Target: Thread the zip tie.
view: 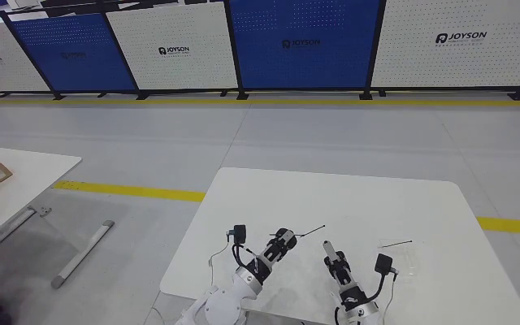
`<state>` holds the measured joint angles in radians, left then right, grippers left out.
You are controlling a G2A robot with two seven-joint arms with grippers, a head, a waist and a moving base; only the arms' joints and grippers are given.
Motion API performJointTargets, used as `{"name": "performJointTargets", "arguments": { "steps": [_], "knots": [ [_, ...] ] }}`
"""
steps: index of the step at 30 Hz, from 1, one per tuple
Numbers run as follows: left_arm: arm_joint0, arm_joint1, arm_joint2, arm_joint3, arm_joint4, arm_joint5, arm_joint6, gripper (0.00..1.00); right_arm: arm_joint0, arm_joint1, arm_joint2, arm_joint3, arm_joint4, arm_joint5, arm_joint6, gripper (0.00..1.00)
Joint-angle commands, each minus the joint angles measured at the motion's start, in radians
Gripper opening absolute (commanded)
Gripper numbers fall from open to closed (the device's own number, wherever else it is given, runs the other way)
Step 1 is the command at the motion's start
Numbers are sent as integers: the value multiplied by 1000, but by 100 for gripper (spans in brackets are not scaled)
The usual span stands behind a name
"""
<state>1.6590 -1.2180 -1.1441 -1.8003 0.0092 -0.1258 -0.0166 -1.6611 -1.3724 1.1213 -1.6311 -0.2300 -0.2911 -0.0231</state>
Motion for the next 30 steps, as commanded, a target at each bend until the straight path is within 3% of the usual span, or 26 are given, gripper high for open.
{"name": "performJointTargets", "arguments": {
  "steps": [1,10,18,23,25,30],
  "knots": [
    [4,1,-2,-5,6,3,-1,0,0,0,1,0,3,-3,-3,100],
    [4,1,-2,-5,6,3,-1,0,0,0,1,0,3,-3,-3,100],
    [-4,-8,-6,-5,-120,26,31,0,21,10,6,-27,-249,102,-11,100],
    [12,-5,-30,-41,-194,17,-21,0,26,22,-10,-67,-508,150,24,100],
    [15,-3,-33,-46,-198,8,-41,0,27,22,-17,-75,-491,126,33,100],
    [15,-3,-33,-46,-198,8,-41,0,27,22,-17,-75,-491,126,33,100]
  ]
}}
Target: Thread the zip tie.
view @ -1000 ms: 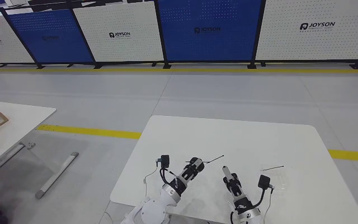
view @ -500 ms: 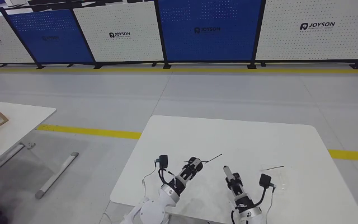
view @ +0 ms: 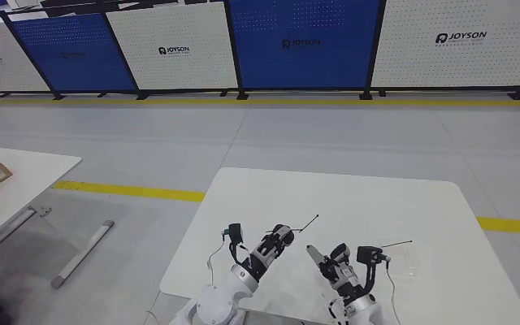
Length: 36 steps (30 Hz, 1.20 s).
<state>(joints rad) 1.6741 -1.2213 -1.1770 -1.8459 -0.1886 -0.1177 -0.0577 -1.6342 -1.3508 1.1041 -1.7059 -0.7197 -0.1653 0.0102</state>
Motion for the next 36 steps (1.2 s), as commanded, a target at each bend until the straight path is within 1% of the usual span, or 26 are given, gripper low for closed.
{"name": "performJointTargets", "arguments": {
  "steps": [1,6,8,10,13,14,16,17,18,20,29,30,31,33,35,36],
  "knots": [
    [0,0,0,0,0,0,0,0,0,0,0,0,-1,0,0,100],
    [0,0,0,0,0,0,0,0,1,0,1,0,-6,3,-2,100],
    [-4,-1,1,3,-5,3,8,0,4,1,-4,2,-76,40,-29,100],
    [-6,-2,1,2,-7,-2,20,0,6,1,-7,4,-115,56,-52,100],
    [0,-2,-5,-5,-18,-7,23,0,0,6,-11,14,-294,115,-120,100],
    [1,-2,-7,-7,-19,-7,22,0,1,7,-14,16,-323,119,-119,100],
    [3,-2,-5,-12,-13,-3,17,0,6,9,-15,20,-369,112,-125,100],
    [2,-2,-2,-16,-2,1,16,0,11,11,-20,26,-375,72,-110,100],
    [1,-2,2,-18,7,7,17,0,18,15,-21,31,-343,-8,-62,100],
    [0,-2,7,-21,19,18,20,0,18,15,-21,31,-343,-8,-62,100],
    [-1,-2,8,-20,19,19,20,0,19,15,-20,32,-346,-3,-62,100],
    [-4,-3,11,-20,17,21,19,0,19,15,-19,33,-363,20,-68,100],
    [-6,-3,14,-21,18,23,19,0,19,14,-24,36,-393,55,-66,100],
    [-5,-3,20,-25,23,24,16,0,25,10,-34,36,-415,105,-75,100],
    [-7,-4,27,-25,34,26,16,0,34,5,-41,40,-437,165,-110,100],
    [-10,-5,31,-23,35,30,22,0,35,4,-47,44,-439,174,-121,100]
  ]
}}
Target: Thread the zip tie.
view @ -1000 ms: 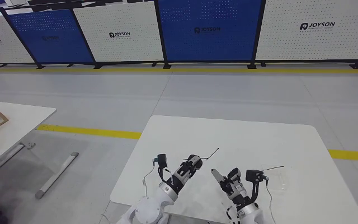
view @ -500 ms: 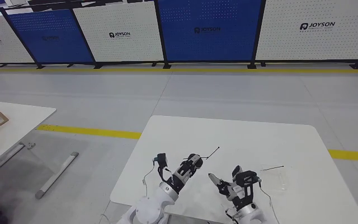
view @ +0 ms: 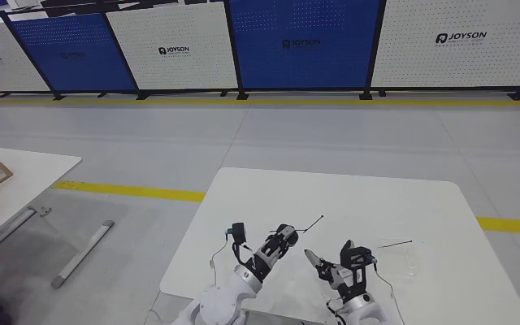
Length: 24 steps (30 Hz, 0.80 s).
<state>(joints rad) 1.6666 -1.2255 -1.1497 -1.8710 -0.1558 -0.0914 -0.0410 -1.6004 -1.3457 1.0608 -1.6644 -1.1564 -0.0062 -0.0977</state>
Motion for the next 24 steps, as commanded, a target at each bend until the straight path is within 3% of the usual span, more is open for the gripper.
{"name": "performJointTargets", "arguments": {
  "steps": [1,13,14,15,16,19,24],
  "knots": [
    [-3,-1,4,2,2,3,5,0,1,-2,-4,2,-2,15,-14,100],
    [-11,-3,18,8,10,7,3,0,18,-1,-6,21,-25,4,20,100],
    [-11,-3,20,7,12,6,3,0,21,-2,-8,23,-27,7,22,89],
    [-11,-3,22,7,13,6,2,0,26,-3,-11,27,-27,10,26,65],
    [-11,-3,23,8,16,5,1,0,29,-3,-14,29,-27,11,29,53],
    [-13,-3,27,12,29,4,1,0,41,-5,-26,36,-37,8,43,43],
    [-17,-4,32,17,34,4,0,0,53,-7,-35,44,-23,-24,51,38]
  ]
}}
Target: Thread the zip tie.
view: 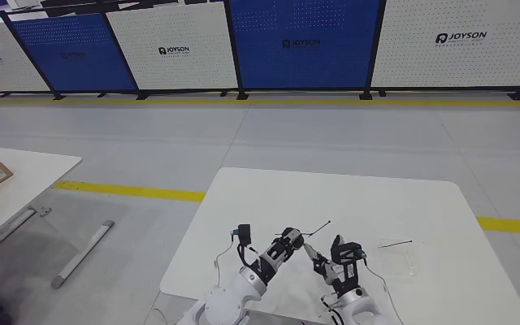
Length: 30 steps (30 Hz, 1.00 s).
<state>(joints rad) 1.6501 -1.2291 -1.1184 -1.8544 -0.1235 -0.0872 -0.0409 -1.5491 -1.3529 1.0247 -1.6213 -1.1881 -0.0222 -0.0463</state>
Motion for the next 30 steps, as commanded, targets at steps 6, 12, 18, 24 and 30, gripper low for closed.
{"name": "performJointTargets", "arguments": {
  "steps": [6,12,18,24,30],
  "knots": [
    [1,0,6,-2,11,-3,-2,0,2,5,20,3,56,-89,0,35],
    [-4,0,19,2,42,8,-8,0,-1,10,33,0,70,-145,4,35],
    [-6,-1,29,7,60,7,-5,0,-6,14,42,-6,76,-172,-2,32],
    [-10,-2,40,15,76,8,2,0,-11,16,42,-13,71,-172,-12,27],
    [-12,-2,45,20,85,5,8,0,-7,16,35,-14,70,-175,1,27]
  ]
}}
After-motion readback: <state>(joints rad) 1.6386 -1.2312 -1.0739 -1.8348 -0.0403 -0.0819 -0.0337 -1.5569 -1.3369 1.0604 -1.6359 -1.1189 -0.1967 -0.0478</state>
